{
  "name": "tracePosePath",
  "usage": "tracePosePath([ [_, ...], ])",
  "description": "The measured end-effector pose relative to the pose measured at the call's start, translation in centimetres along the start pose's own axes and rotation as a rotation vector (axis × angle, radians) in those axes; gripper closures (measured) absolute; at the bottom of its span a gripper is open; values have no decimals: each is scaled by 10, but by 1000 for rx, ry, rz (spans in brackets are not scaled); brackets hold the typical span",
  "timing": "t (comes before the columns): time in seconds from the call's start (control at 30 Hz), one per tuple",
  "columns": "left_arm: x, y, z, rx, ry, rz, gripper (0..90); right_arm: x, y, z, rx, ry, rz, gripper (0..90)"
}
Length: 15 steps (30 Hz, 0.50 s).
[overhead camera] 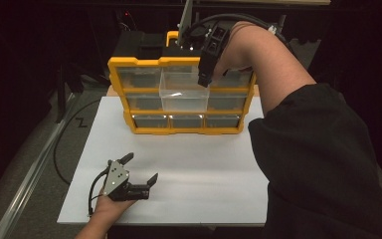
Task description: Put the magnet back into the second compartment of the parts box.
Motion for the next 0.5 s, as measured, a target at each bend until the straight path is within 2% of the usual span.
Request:
tracePosePath([
  [0.5, 0, 2, 0, -10, -2, -11, 2, -10, 5, 15, 14, -5, -2, 648],
])
Point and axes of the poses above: each handheld gripper's, and its own axes: x roughly backward along the jaws, z roughly out of its top, y roughly to its right, the point moved 3 cm from there along -x, roughly forward along the jaws, and after that the axes turned 12 degrees about x, right-handed, at the moved point
